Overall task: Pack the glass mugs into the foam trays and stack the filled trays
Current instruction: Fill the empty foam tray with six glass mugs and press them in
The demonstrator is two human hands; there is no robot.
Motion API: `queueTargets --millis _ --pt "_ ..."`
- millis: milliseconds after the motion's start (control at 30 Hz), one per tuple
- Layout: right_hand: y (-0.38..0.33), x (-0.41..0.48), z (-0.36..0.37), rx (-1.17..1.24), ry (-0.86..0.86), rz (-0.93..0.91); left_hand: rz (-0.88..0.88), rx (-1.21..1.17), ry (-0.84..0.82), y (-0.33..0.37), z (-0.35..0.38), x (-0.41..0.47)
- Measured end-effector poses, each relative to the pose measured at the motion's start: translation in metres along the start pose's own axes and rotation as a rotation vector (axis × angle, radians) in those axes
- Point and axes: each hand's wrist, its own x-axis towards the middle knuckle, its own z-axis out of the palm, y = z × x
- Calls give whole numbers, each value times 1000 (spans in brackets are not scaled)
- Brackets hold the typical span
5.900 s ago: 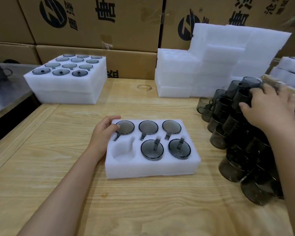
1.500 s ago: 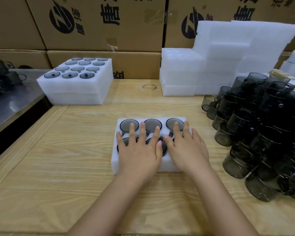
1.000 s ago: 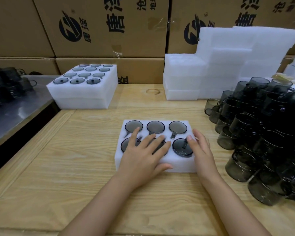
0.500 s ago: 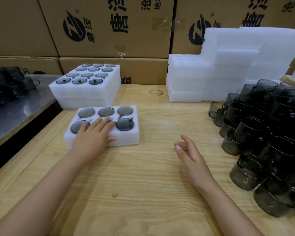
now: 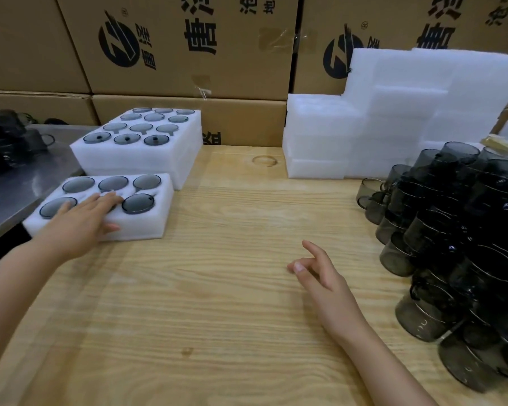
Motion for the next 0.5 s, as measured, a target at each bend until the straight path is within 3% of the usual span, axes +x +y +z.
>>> queueTargets --millis 267,500 --pt "3 1 0 -48 -4 0 144 -45 12 -13 4 3" --pt "3 1 -1 -59 -10 10 46 -101 -18 -20 5 20"
